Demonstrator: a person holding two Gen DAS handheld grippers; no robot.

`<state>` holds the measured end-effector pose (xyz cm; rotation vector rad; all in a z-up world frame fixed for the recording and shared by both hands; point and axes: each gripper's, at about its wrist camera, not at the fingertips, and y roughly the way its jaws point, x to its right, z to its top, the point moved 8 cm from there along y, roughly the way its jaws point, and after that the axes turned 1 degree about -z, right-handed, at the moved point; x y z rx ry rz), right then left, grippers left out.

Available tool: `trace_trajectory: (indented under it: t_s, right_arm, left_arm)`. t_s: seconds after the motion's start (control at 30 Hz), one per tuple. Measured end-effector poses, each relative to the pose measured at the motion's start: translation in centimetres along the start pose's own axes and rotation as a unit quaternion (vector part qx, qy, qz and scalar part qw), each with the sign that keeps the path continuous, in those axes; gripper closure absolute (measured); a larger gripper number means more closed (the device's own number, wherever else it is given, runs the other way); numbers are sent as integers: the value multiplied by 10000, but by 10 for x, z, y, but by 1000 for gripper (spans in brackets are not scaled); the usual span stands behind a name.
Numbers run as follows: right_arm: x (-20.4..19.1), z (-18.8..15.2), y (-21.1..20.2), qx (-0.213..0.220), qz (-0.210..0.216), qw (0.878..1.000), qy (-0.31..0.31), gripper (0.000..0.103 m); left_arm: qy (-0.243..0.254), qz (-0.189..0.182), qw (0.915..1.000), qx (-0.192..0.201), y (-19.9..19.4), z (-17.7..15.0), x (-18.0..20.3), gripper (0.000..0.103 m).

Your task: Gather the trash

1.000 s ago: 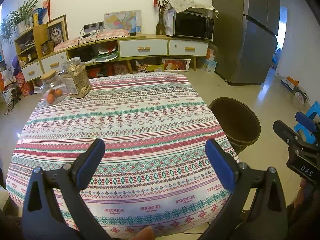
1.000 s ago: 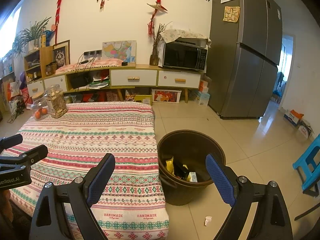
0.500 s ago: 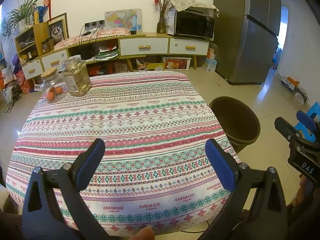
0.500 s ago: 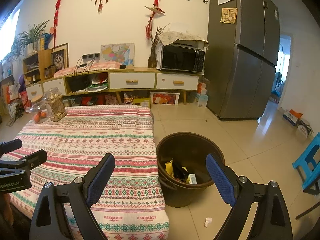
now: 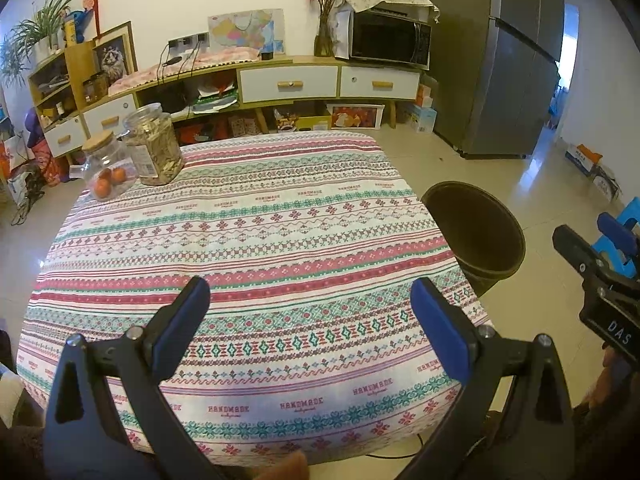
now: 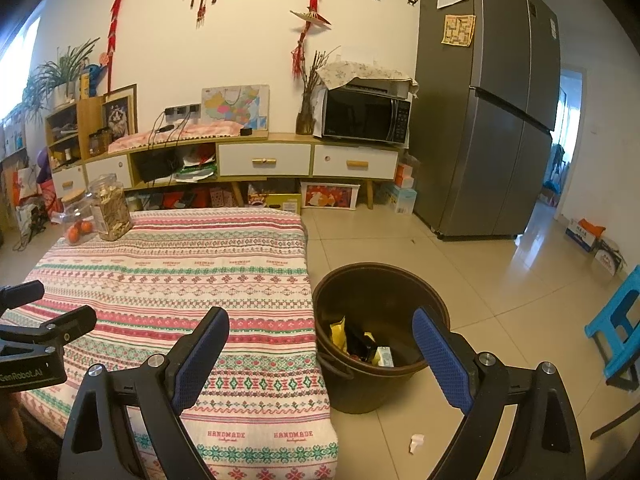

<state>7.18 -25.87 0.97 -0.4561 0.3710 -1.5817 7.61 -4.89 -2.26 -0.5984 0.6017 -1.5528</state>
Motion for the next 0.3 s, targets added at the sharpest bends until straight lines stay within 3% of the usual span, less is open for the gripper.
trace_trajectory:
  t_s: [0.2, 0.3]
  right_arm:
    - [-3, -7, 3, -35, -8, 10000, -35, 8]
    - [-1, -29, 12, -267, 220, 9994, 26, 0]
  left_arm:
    - [-18, -65, 10000, -57, 1, 0, -1, 3]
    - [74, -107, 9997, -197, 5, -1, -7, 3]
